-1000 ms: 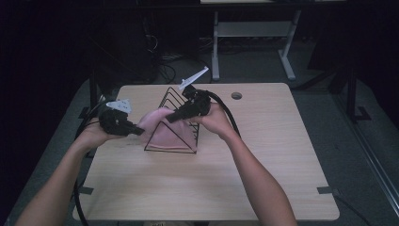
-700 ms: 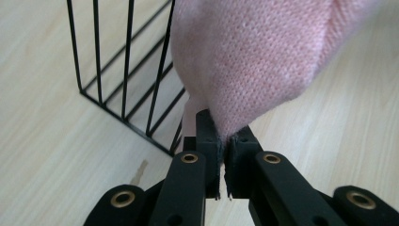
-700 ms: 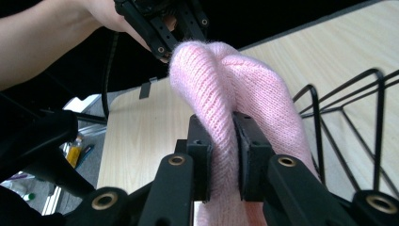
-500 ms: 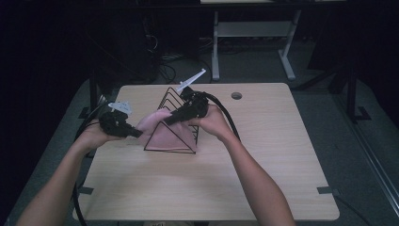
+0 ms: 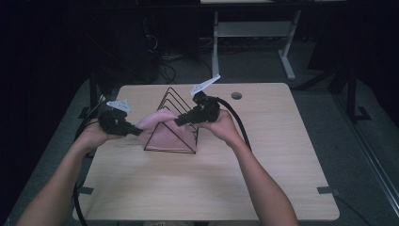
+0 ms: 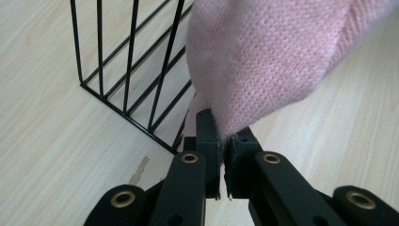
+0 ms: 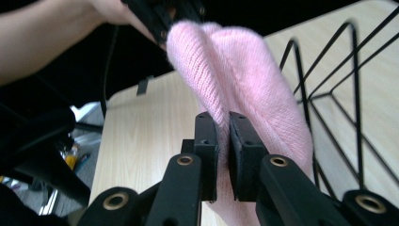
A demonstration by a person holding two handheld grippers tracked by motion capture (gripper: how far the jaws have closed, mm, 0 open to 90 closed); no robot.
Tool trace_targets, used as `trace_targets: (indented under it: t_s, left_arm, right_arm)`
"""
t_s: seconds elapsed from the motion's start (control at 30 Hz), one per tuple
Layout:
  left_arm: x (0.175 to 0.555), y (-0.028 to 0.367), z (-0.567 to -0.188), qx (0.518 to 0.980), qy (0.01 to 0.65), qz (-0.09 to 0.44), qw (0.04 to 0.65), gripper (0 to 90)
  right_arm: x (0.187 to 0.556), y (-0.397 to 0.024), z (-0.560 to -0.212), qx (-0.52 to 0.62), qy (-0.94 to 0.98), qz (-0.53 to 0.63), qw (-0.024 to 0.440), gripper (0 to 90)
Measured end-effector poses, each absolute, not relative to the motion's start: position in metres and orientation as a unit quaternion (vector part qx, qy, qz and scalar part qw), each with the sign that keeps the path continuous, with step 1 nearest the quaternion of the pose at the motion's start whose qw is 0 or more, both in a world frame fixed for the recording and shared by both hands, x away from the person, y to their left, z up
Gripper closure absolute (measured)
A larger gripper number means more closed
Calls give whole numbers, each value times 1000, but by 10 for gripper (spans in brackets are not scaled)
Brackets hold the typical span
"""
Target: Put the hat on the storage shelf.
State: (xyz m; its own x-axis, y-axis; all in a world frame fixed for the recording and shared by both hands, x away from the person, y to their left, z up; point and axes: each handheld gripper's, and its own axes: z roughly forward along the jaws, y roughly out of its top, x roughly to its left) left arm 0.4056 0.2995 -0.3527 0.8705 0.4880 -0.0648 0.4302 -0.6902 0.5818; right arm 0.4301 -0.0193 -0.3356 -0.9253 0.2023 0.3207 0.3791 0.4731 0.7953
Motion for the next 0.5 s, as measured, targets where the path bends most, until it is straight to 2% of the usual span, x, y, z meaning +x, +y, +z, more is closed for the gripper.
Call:
trace_targets:
  t_s: [0.17,0.5]
  left_arm:
    - [407,296,-359,921,250,41,295,864]
    - [409,301,-362,914,270,41,301,866]
  right_arm:
    - [430,-14,-346,-166,-864,-466,93,830]
    - [433,-21,-342,-176,-854,-481,90,831]
